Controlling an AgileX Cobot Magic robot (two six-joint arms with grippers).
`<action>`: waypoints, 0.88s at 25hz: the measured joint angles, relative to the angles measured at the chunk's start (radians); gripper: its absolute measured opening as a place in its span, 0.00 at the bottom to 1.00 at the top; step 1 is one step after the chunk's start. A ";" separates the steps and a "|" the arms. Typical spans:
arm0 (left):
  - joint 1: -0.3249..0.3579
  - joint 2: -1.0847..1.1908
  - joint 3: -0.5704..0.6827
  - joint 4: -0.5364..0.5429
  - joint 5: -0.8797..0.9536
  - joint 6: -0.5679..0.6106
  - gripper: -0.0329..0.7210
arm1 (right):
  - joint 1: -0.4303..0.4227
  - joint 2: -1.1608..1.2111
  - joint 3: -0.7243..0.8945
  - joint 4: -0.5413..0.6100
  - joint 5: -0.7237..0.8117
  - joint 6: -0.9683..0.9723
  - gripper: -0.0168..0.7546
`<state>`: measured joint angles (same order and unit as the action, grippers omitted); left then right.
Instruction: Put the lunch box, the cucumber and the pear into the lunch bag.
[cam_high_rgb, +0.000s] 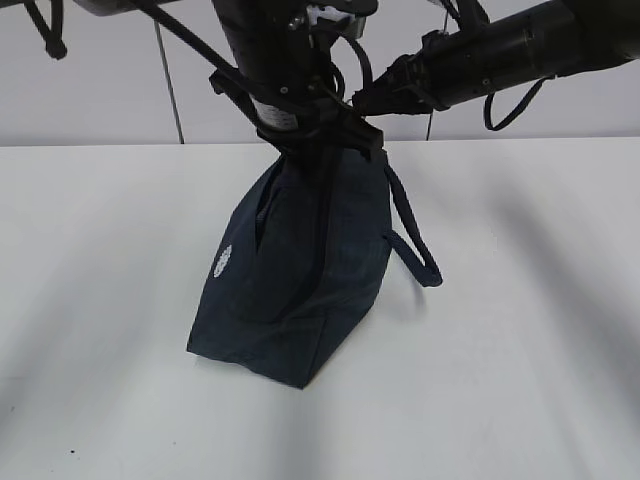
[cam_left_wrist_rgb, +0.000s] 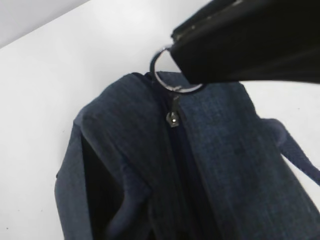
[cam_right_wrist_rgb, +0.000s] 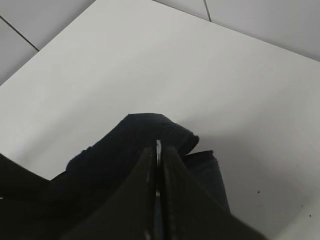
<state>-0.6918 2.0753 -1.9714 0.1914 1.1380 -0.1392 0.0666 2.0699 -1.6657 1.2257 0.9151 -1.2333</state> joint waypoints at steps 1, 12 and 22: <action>0.001 -0.005 0.000 -0.002 0.003 0.004 0.02 | 0.000 0.001 0.000 0.002 -0.002 0.000 0.03; 0.085 -0.072 0.001 -0.191 0.061 0.151 0.02 | 0.000 0.062 -0.013 0.035 -0.057 -0.006 0.03; 0.114 -0.103 0.003 -0.362 0.093 0.286 0.02 | -0.002 0.139 -0.022 0.064 -0.091 -0.009 0.03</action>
<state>-0.5782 1.9724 -1.9683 -0.1704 1.2307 0.1470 0.0643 2.2091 -1.6872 1.2901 0.8239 -1.2426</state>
